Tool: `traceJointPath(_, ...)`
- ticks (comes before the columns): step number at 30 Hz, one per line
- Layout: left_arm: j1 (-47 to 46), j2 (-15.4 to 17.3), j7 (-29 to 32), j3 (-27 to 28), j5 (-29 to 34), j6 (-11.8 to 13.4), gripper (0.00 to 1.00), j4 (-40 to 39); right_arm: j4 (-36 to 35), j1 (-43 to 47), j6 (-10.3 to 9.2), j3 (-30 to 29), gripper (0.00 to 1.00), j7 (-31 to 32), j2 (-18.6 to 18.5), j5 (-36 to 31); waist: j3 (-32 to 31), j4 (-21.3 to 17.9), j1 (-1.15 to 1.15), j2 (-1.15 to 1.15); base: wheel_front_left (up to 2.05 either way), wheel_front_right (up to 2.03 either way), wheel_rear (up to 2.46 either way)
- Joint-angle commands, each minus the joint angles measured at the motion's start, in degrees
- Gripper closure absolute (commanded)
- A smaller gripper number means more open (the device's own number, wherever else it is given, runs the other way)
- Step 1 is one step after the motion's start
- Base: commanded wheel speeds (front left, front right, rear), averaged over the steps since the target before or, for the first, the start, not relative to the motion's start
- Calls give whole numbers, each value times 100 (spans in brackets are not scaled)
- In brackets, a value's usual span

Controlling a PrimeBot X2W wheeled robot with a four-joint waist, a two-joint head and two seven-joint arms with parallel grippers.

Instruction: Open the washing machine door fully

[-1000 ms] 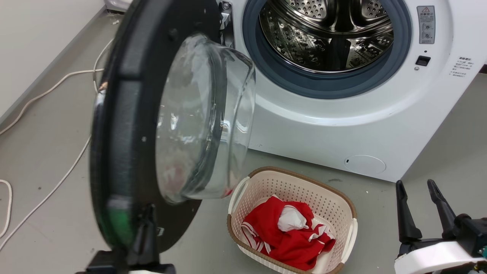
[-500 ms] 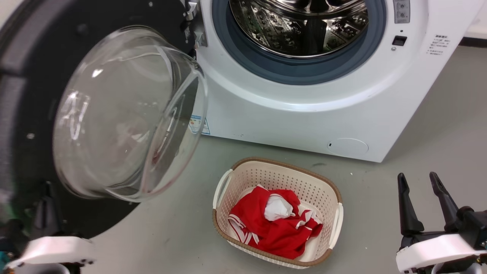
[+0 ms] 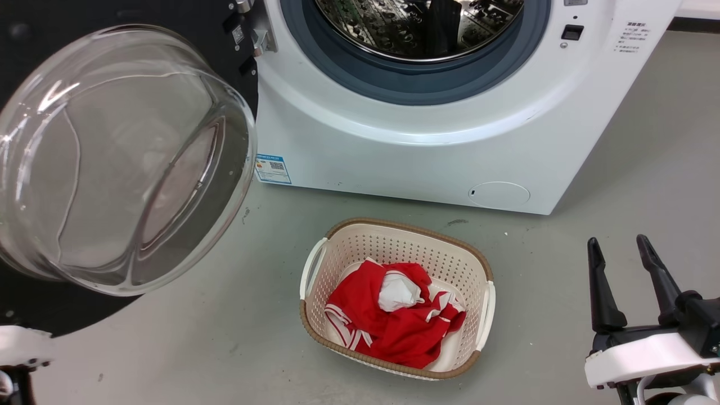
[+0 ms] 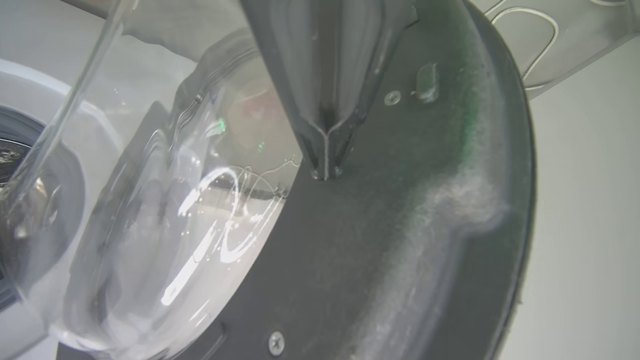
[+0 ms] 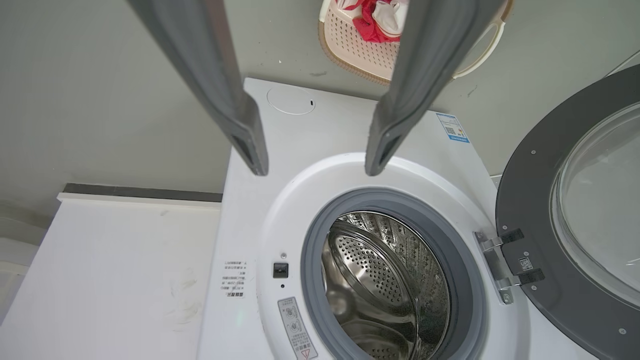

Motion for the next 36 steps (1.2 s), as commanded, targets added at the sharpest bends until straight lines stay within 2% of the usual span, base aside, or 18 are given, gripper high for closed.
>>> traceJointPath(1,-87,68,-11,166,32,-51,100,155,7,-101,-4,2,0,-46,4,19,4,-17,-1,0,0,0,0)
traceJointPath(8,-38,-99,-12,240,357,-206,100,257,77,-103,-4,-11,0,-99,4,82,-72,-31,-1,0,0,0,0)
traceJointPath(15,604,-628,-12,342,829,-231,100,-263,211,66,-4,61,0,-113,4,130,-383,-91,-1,0,0,0,0)
traceJointPath(19,1061,-1079,-12,298,1152,-216,100,-852,241,124,-4,70,0,-126,5,137,-502,-129,-1,0,0,0,0)
traceJointPath(22,1331,-1397,-12,114,1458,-233,100,-1279,255,151,-4,86,0,-127,4,135,-554,-170,-1,0,0,0,0)
traceJointPath(27,1543,-1730,-12,-288,1840,-414,100,-1689,256,172,-4,119,0,-110,4,100,-637,-321,-1,0,0,0,0)
traceJointPath(36,1274,-2008,-13,-976,2124,-673,98,-1801,210,197,-4,200,0,-58,4,43,-735,-694,-1,0,0,0,0)
